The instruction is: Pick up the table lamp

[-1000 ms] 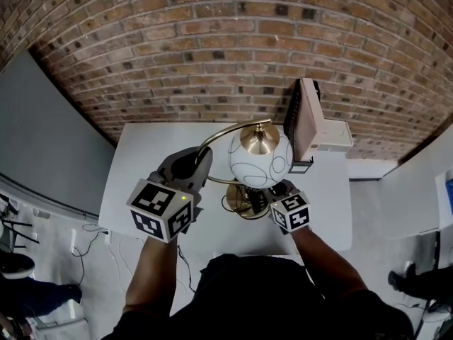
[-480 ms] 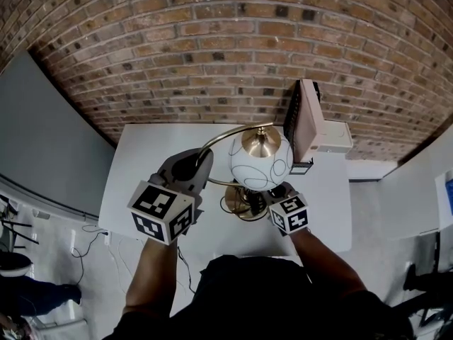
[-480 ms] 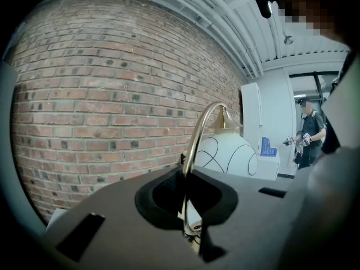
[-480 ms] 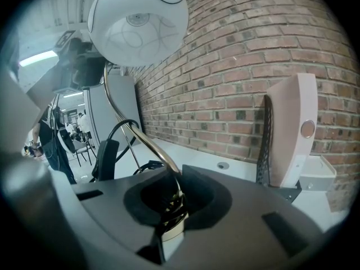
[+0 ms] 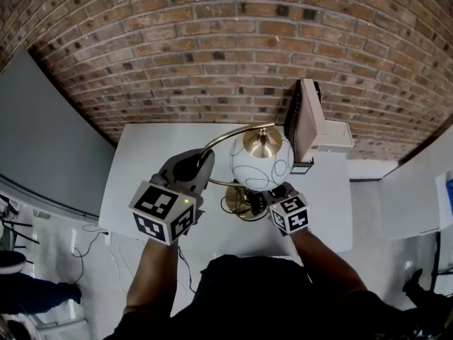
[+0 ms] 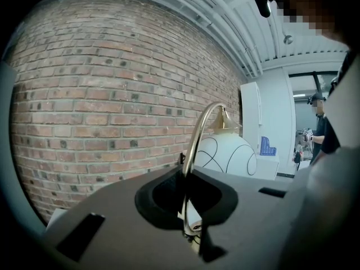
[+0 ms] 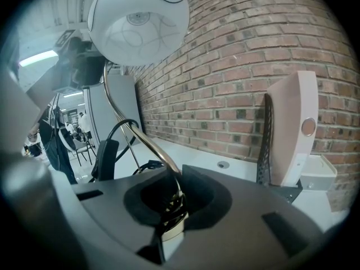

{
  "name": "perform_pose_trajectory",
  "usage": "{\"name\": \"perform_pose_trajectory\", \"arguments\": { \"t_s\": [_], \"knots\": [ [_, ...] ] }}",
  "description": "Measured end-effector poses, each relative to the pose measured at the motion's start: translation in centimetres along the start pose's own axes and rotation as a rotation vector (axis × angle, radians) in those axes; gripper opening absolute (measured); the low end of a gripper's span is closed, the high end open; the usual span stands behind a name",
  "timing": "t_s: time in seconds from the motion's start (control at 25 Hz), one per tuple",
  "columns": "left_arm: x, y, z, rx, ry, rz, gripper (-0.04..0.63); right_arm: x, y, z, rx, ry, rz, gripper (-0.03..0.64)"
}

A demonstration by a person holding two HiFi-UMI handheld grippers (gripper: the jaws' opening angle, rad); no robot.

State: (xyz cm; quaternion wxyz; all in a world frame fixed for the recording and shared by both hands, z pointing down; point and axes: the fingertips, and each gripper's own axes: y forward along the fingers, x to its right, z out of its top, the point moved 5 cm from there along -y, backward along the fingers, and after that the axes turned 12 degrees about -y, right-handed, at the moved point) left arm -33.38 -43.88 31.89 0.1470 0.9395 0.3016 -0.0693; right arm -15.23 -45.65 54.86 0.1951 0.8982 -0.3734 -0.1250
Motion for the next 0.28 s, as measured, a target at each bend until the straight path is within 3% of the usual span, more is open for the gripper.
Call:
{"name": "perform_pose_trajectory", "arguments": {
  "t_s": [0.28],
  "knots": [
    [0.03,0.19,-0.02,-0.006,0.0,-0.006,0.005,-0.03,0.13,-0.16,-0.006,0.005,0.001,0.035]
  ]
}}
